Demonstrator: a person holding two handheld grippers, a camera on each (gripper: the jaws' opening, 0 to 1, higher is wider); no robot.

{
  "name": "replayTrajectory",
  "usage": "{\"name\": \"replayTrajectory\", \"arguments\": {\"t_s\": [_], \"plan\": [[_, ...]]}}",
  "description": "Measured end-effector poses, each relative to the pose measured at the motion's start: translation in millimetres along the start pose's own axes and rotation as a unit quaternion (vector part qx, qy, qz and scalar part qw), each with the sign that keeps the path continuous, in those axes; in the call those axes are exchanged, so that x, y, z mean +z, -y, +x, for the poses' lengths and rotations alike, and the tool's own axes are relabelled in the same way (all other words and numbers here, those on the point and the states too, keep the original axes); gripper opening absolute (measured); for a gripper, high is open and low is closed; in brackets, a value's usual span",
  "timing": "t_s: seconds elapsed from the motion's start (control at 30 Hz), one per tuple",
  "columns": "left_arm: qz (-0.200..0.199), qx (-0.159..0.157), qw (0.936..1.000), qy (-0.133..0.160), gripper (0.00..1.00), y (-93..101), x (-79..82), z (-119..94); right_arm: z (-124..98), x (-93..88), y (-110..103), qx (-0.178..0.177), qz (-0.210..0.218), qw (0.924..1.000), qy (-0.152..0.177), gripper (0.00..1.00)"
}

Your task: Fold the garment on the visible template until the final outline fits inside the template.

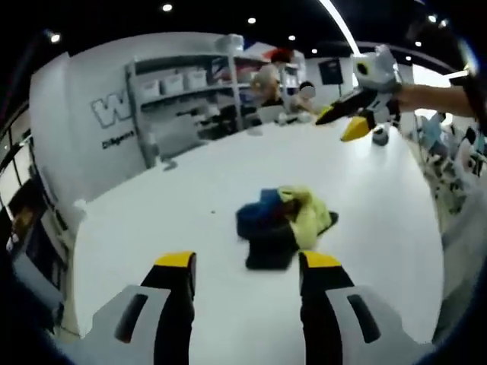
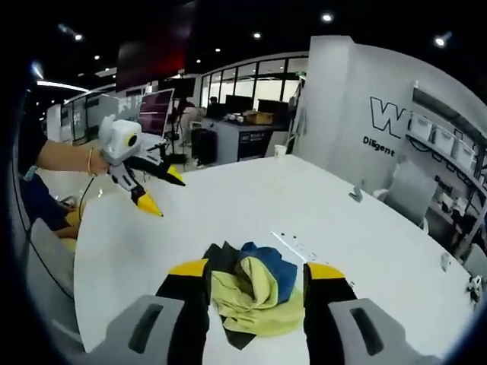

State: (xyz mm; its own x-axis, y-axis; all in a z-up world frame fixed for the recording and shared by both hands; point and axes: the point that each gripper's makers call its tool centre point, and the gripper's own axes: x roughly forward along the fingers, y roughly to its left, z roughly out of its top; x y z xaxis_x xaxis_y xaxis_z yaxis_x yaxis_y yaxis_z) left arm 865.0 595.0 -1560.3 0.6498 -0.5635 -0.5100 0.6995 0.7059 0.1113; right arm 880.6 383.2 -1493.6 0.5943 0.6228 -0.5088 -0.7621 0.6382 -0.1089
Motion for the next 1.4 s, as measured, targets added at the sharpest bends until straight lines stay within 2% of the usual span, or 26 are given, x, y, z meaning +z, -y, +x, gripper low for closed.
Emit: {"name": "replayTrajectory", "arguments": {"t_s": [0.07, 0.13, 0.17, 0.33, 0.43, 0.57, 0.73, 0.77, 0.87, 0.97, 1.1, 1.27, 1.33, 1.37, 1.4], "plan": [[0.000, -0.001, 1.0000, -0.004, 0.48, -0.8, -3.3, 4.0, 13.3, -3.6, 11.0, 0.001, -0.003, 1.0000, -0.006, 0.44], [-0.005, -0.006, 0.9999, -0.010, 0.47, -1.8, -10.1, 16.8, 25.9, -8.9, 15.9, -0.003, -0.001, 1.0000, -0.009, 0.43], [-0.007, -0.007, 0.9999, -0.010, 0.45, -1.9, -10.8, 19.1, 38.2, -13.1, 20.7, -0.001, 0.004, 0.9999, -0.009, 0.42], [-0.021, -0.016, 0.9997, 0.001, 0.39, -0.8, -14.0, 45.5, 65.1, -23.0, 31.9, 0.010, 0.011, 0.9996, -0.026, 0.40], [-0.027, -0.023, 0.9994, -0.004, 0.38, -0.4, -20.8, 57.8, 79.1, -23.9, 33.0, 0.015, 0.001, 0.9993, -0.035, 0.38], [-0.022, -0.048, 0.9985, -0.012, 0.35, 7.0, -34.7, 77.7, 108.6, -34.3, 36.6, 0.030, -0.054, 0.9966, -0.055, 0.36], [-0.047, -0.064, 0.9968, -0.008, 0.34, 3.8, -42.2, 91.1, 126.5, -52.4, 28.1, 0.058, -0.071, 0.9931, -0.074, 0.35], [-0.047, -0.070, 0.9964, -0.005, 0.33, 5.7, -40.4, 92.3, 134.5, -57.2, 33.4, 0.060, -0.071, 0.9929, -0.074, 0.33], [-0.037, -0.091, 0.9952, -0.002, 0.28, 13.2, -39.7, 97.8, 138.5, -57.1, 33.6, 0.061, -0.069, 0.9934, -0.069, 0.29], [-0.023, -0.098, 0.9949, -0.010, 0.25, 20.2, -42.1, 102.7, 141.4, -54.0, 35.5, 0.058, -0.068, 0.9941, -0.061, 0.29], [-0.024, -0.100, 0.9946, -0.010, 0.25, 23.9, -42.1, 105.3, 145.3, -39.2, 43.7, 0.047, -0.024, 0.9984, -0.022, 0.28], [-0.045, -0.110, 0.9929, -0.010, 0.22, 28.7, -44.0, 109.7, 155.8, -59.3, 39.6, 0.065, -0.051, 0.9950, -0.055, 0.26], [-0.044, -0.108, 0.9931, -0.011, 0.22, 27.1, -46.0, 112.5, 159.7, -60.3, 33.3, 0.086, -0.031, 0.9950, -0.041, 0.23], [-0.037, -0.107, 0.9934, -0.015, 0.22, 26.9, -47.6, 113.4, 158.5, -62.0, 23.8, 0.109, -0.025, 0.9930, -0.040, 0.21], [-0.036, -0.110, 0.9931, -0.019, 0.22, 27.5, -48.8, 113.4, 157.2, -65.2, 21.1, 0.112, -0.030, 0.9923, -0.043, 0.20]]}}
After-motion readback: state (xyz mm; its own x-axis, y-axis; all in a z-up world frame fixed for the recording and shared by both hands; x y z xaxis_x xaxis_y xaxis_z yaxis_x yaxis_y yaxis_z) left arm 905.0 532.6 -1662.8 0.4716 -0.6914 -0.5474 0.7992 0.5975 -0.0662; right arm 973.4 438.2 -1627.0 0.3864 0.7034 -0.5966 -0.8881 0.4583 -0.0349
